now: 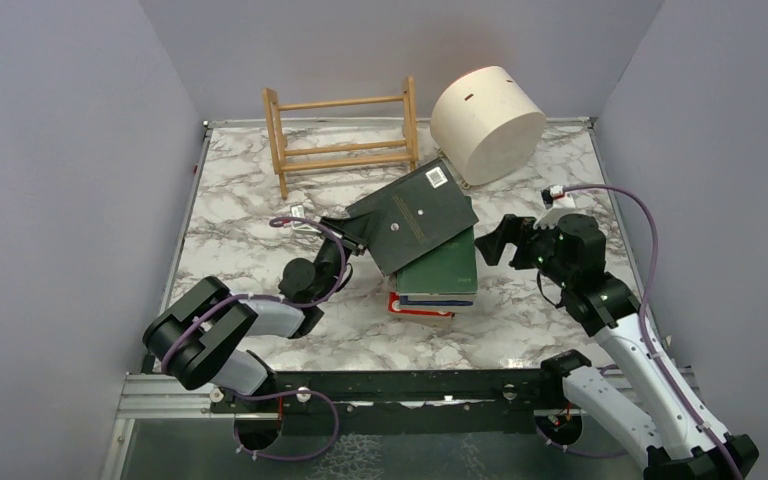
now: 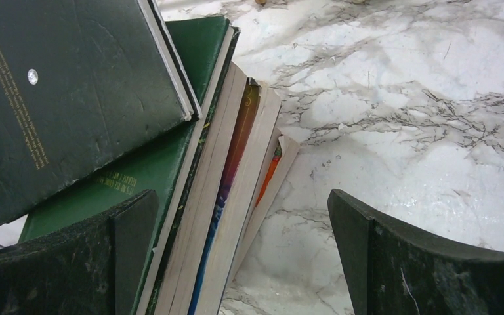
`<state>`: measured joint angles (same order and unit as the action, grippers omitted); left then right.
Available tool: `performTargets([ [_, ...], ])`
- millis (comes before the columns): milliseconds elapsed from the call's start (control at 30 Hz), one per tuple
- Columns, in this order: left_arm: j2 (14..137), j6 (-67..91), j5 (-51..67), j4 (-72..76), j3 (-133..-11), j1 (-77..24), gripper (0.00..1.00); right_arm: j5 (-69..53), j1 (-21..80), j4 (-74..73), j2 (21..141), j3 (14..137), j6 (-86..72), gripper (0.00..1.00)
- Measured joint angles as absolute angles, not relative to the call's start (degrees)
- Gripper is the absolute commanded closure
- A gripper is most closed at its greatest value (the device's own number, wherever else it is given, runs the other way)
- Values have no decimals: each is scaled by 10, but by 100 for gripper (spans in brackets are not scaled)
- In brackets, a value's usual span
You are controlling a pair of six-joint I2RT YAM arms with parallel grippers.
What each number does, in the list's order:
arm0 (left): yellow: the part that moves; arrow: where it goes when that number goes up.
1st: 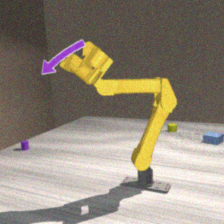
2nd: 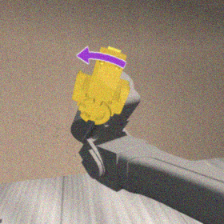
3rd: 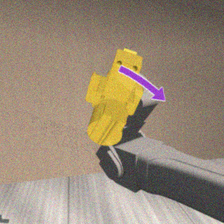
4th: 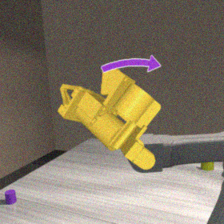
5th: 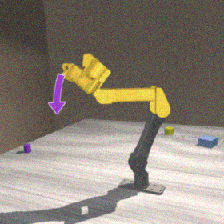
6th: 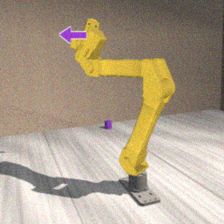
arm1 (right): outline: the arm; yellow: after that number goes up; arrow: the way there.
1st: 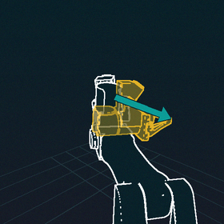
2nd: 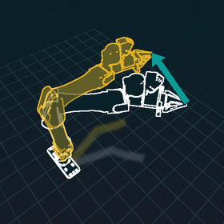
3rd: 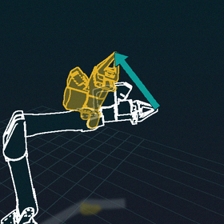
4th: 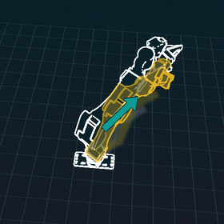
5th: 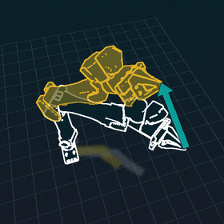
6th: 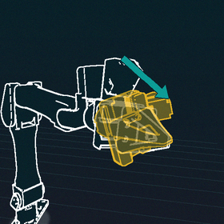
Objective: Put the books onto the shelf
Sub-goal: Adjust the book at the center of the board.
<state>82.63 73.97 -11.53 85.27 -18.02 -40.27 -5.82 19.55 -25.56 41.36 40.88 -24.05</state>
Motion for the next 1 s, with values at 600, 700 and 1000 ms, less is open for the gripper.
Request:
performTargets([
  [600,835,753,-98,860,-181,-415,76,-69,196,-213,465,405,-241,0],
  [700,835,754,-83,860,-181,-415,71,-69,196,-209,467,404,-241,0],
  [1000,836,759,-43,861,-165,-424,68,-68,196,-201,470,404,-241,0],
])
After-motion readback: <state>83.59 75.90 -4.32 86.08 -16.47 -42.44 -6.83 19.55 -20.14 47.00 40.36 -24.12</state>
